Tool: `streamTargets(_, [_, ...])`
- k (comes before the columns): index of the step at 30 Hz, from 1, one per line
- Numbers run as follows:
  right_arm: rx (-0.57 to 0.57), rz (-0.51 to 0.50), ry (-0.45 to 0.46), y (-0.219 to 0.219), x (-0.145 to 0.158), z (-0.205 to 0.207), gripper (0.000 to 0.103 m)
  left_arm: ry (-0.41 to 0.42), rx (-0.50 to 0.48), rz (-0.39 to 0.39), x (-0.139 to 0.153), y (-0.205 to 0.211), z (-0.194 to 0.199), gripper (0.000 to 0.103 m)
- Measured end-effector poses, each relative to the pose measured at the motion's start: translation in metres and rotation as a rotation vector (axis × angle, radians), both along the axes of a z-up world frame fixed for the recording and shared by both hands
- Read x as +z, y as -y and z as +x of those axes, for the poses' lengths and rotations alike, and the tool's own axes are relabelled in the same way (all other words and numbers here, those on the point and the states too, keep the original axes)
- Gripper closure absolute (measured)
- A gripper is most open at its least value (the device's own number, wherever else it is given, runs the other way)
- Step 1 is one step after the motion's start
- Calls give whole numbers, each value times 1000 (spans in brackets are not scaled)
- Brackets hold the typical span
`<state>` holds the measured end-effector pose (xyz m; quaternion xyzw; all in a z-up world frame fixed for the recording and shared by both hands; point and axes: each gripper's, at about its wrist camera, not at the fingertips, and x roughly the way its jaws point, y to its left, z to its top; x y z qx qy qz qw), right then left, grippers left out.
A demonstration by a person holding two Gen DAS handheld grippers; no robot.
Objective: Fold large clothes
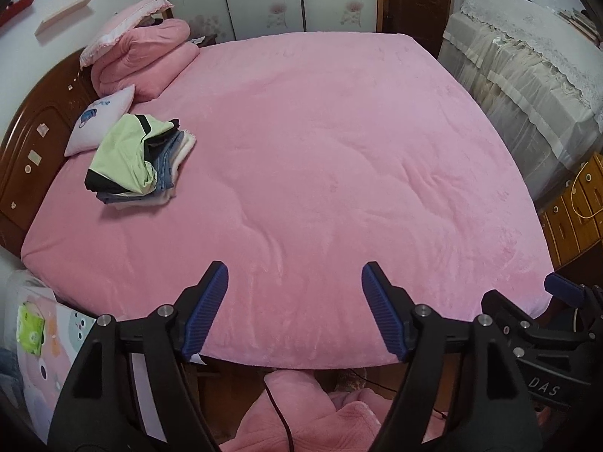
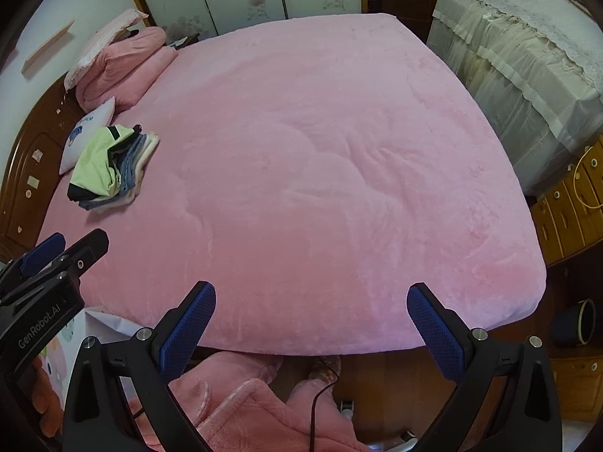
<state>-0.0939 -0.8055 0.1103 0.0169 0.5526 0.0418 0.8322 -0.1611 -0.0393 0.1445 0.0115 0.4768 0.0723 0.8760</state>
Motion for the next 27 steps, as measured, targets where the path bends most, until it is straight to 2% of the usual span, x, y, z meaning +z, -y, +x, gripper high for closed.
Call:
streamTargets(5, [-4, 9, 12, -2, 6, -1, 1, -15, 11, -14, -3, -1, 0, 30])
streamTargets(9, [8, 8, 26, 1, 16, -3, 1, -35, 26, -28, -8, -8, 2, 21])
streamTargets(12, [25, 5, 19, 0, 18, -7, 1, -53, 23, -37, -13, -9, 4, 19])
streamTargets(14, [32, 2, 15, 0, 19, -8, 1, -68, 17, -43, -16, -10, 6, 16])
streamTargets(17, [36, -4, 8, 4, 21, -8, 1, -91, 18, -64, -23, -11, 7, 0])
streamTargets(25, [37, -36, -36, 23, 21, -10, 0, -137, 33, -117, -40, -21, 12, 0])
streamTargets(27, [41, -40, -52, 24, 16, -9, 1, -172, 42, -137, -52, -25, 15, 0])
